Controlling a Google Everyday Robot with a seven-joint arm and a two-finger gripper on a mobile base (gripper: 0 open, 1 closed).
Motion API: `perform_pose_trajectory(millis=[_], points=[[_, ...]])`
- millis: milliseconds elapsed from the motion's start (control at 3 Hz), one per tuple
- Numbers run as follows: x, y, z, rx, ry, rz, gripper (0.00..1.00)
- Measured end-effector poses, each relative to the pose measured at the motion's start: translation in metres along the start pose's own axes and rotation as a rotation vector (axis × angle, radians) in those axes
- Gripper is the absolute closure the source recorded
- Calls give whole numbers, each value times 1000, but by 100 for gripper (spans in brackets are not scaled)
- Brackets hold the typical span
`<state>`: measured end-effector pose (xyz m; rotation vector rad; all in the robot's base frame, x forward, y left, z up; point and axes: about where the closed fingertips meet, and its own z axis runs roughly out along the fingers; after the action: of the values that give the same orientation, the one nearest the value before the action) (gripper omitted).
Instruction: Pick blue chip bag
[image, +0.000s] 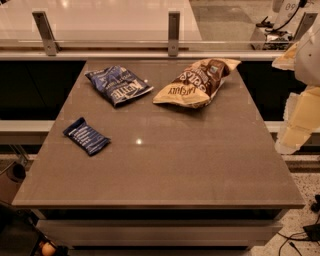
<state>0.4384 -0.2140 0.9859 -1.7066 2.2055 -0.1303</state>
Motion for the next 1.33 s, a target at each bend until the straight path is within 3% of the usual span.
perform_pose_trajectory(millis=[667,1000,1333], points=[[-7,-3,-2,18,-13,7,0],[-37,-12,5,47,-109,17,0],[-85,-23,25,59,-258,45,0]])
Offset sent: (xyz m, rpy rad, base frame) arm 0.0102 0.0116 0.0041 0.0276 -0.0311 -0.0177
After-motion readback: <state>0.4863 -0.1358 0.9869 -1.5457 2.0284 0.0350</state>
